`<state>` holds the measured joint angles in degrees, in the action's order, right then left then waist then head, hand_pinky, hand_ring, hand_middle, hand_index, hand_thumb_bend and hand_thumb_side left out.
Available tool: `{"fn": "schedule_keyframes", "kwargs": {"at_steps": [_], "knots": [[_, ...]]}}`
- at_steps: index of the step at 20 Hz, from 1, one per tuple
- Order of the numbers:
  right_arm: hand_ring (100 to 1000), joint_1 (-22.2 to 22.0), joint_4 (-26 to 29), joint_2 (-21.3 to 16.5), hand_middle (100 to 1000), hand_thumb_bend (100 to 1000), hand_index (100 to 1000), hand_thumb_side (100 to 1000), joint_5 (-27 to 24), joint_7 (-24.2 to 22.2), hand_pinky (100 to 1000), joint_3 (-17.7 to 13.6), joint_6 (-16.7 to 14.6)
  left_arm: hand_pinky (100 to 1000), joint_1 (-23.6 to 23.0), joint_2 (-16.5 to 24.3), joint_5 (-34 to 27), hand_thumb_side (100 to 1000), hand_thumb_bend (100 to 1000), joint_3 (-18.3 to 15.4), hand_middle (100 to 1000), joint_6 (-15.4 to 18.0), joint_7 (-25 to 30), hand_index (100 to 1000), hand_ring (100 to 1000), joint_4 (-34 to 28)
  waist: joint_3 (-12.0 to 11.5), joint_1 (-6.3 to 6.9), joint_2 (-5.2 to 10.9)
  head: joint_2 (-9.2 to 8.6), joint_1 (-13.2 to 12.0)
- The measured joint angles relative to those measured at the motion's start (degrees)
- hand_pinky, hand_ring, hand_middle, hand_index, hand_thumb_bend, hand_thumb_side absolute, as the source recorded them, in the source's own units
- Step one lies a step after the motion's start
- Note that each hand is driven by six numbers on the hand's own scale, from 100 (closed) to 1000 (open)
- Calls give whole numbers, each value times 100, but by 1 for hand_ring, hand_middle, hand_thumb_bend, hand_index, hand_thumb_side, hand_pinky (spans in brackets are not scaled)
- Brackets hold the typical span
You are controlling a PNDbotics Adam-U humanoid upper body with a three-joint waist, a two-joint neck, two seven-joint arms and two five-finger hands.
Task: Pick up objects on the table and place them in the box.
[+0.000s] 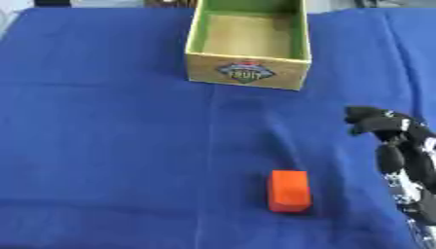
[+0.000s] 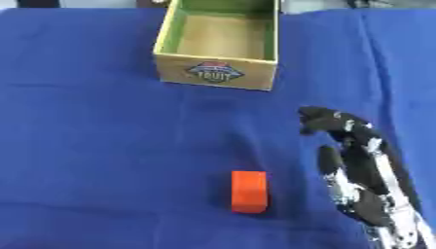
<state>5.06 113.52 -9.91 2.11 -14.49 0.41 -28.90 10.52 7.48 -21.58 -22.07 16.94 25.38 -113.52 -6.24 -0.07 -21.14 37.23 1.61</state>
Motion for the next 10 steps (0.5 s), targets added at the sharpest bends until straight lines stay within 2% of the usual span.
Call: {"fn": "schedule_keyframes", "kwargs": {"at_steps": [7,10], "knots": [[829,-1,0,0,576,100,719,591,21,10,796,0,-11,251,5,0,0,1000,100,0,420,-6,-6,740,319,0,-3,-7,0,84,176],[833,-2,0,-3,582,100,725,640,62,23,795,-4,-37,252,9,0,0,1000,100,0,420,-12,-12,740,319,0,-2,-12,0,127,229]]}}
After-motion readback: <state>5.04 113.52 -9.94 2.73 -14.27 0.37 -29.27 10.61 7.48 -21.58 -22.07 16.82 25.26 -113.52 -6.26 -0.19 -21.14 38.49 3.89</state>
